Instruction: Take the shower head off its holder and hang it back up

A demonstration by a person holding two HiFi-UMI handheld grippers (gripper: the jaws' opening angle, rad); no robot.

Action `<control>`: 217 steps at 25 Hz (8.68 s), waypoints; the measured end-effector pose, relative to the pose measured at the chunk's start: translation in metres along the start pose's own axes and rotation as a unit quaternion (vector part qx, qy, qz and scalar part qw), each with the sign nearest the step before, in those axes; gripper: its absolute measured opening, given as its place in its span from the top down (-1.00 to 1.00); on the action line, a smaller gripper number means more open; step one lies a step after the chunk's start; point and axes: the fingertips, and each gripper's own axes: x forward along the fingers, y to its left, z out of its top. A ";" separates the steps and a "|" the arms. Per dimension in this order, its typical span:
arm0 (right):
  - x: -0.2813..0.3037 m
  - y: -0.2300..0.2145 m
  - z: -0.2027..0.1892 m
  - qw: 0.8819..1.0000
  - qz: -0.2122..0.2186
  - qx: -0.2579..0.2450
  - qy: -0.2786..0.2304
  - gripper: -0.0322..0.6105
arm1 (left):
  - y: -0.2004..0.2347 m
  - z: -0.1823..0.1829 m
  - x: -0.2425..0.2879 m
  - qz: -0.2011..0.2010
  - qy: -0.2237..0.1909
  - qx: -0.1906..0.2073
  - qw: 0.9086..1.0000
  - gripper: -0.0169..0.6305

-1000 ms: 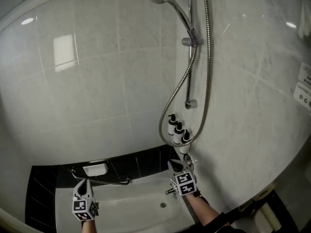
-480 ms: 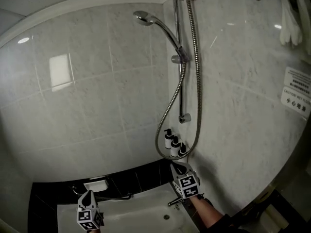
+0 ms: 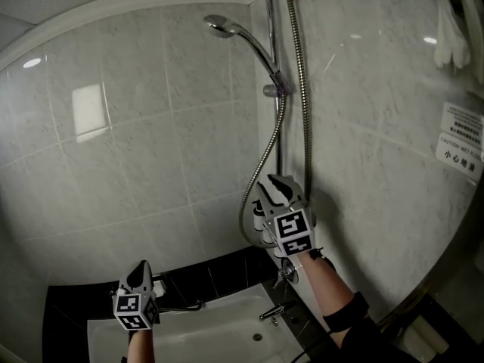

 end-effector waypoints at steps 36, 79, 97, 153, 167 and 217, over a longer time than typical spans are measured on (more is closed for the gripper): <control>0.162 -0.172 0.206 0.956 -0.139 -0.258 0.014 0.15 | -0.072 0.306 0.171 -0.073 -0.128 0.078 0.986 0.93; 0.151 0.003 0.200 0.996 0.048 0.046 -0.066 0.46 | 0.027 0.226 0.120 0.006 -0.076 0.039 0.996 0.93; 0.083 0.155 -0.016 0.974 0.128 0.184 0.035 0.46 | 0.017 0.046 0.064 0.024 -0.011 0.020 0.999 0.93; -0.296 0.454 -0.853 0.741 0.220 0.116 0.624 0.46 | -0.079 -0.670 -0.040 0.047 0.295 -0.114 0.948 0.93; -0.386 0.427 -0.917 0.642 0.283 -0.067 0.709 0.42 | -0.093 -0.681 -0.034 0.030 0.304 -0.105 0.946 0.93; -0.212 0.302 -0.465 0.890 0.175 0.175 0.383 0.82 | -0.032 -0.354 -0.101 0.069 0.225 -0.099 0.967 0.93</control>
